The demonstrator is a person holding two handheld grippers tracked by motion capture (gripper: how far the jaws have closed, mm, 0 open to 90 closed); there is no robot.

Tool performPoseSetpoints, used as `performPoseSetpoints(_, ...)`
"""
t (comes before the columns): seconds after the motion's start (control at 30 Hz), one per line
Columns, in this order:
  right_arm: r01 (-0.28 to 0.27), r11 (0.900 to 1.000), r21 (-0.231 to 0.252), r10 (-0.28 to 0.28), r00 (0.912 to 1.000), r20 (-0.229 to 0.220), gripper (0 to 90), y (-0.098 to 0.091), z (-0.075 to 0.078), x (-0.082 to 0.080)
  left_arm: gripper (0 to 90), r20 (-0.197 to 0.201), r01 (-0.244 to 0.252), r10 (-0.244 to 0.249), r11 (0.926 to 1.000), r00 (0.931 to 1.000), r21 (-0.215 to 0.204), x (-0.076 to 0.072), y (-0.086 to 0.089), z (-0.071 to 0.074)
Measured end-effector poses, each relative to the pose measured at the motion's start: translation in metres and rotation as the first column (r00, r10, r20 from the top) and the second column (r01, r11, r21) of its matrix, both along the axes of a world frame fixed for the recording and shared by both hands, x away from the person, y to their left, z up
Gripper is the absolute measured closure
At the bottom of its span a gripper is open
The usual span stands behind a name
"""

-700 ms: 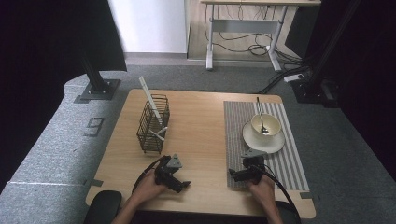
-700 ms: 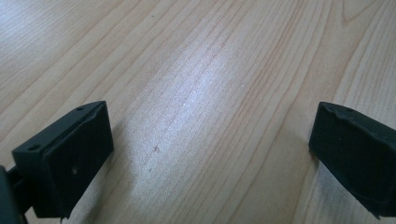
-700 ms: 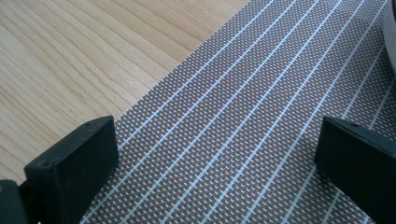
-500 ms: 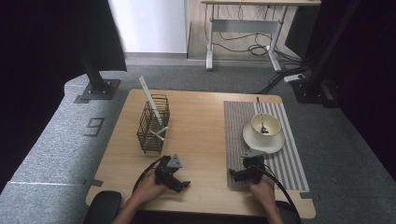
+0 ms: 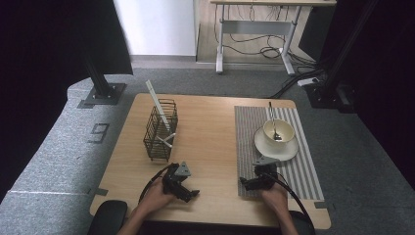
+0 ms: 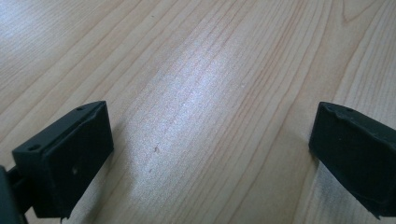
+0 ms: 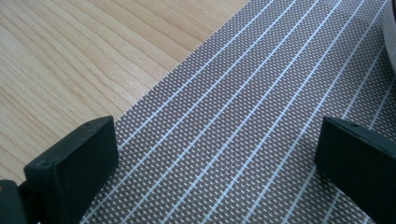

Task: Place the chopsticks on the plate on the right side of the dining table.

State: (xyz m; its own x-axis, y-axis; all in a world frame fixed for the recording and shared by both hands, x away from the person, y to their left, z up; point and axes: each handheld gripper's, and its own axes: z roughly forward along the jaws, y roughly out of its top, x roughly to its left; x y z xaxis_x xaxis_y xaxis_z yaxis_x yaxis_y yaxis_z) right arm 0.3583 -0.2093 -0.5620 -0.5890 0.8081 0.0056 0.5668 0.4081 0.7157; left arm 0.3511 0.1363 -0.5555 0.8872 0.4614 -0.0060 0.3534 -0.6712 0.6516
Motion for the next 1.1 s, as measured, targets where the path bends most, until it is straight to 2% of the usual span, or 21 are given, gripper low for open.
performPoseSetpoints(0.37,0.0,1.0,-0.002,0.0,1.0,-0.007,0.0,0.0,0.003,0.0,0.0,0.0,0.0,0.0,1.0,1.0,0.0,0.0,0.0,0.0)
performPoseSetpoints(0.53,-0.021,0.9998,-0.005,0.021,0.9998,0.006,0.0,0.003,0.014,-0.001,0.0,0.0,0.0,0.0,1.0,1.0,0.0,0.0,0.0,0.0)
performPoseSetpoints(0.77,-0.057,0.9983,0.003,0.057,0.9983,-0.004,0.0,0.009,0.029,0.002,0.0,0.0,0.0,0.0,1.0,1.0,0.0,0.0,0.0,0.0)
performPoseSetpoints(0.87,-0.074,0.9972,0.001,0.074,0.9972,0.005,0.0,0.012,0.036,0.003,0.0,0.0,0.0,0.0,1.0,1.0,0.0,0.0,0.0,0.0)
performPoseSetpoints(1.1,-0.097,0.9949,0.027,0.097,0.9952,0.016,0.0,0.019,0.051,0.007,0.0,0.001,0.007,-0.007,0.9999,1.0,0.008,0.0,0.0,0.0)
